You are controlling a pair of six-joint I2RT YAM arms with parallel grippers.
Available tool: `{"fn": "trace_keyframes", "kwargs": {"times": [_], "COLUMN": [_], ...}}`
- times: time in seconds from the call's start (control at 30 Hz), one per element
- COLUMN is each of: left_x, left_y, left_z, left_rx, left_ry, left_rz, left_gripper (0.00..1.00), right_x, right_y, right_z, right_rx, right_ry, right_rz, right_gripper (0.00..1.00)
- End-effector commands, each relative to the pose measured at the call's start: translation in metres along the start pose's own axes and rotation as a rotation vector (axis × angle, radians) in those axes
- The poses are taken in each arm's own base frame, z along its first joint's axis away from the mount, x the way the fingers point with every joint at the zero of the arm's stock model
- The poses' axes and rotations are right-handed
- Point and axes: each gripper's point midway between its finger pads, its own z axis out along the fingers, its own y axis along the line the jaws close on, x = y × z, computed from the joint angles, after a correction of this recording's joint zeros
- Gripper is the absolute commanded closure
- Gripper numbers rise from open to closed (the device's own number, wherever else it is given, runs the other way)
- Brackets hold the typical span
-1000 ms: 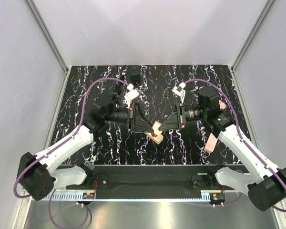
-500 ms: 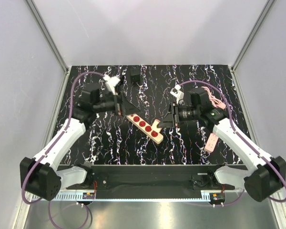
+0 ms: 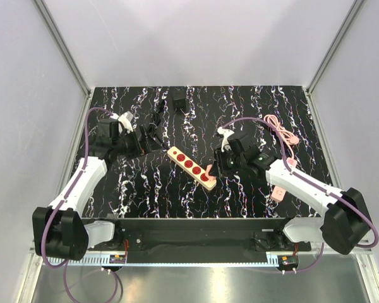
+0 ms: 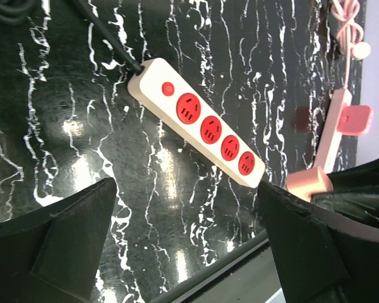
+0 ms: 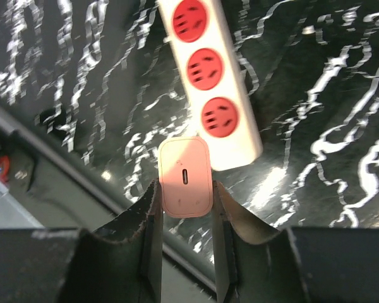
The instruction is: Insert the plug
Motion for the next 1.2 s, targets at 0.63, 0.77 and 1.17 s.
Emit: {"fn": "trace_keyframes", "kwargs": {"times": [0.63, 0.77, 1.17], "left_x": [-0.011, -0.013, -0.013], "left_y": [-0.004, -0.005, -0.006], "left_z": [-0.009, -0.010, -0.009], "left_rx": [-0.002, 0.001, 0.005], "left_ry": [-0.071, -0.077, -0.075], "left_rz": [0.060, 0.064, 0.066], "left_gripper": [0.01, 0.01, 0.01], "right_x": [-0.020, -0.010, 0.008], "right_y": [-0.001, -0.004, -0.016], "right_z": [0.041, 0.047, 0.058], "right_rx": [-0.022, -0.015, 0.047], "right_ry": [-0.276, -0.248, -0.203], "right_rz": [-0.062, -0.057, -0.072], "right_gripper": [1.00, 1.00, 1.00]}}
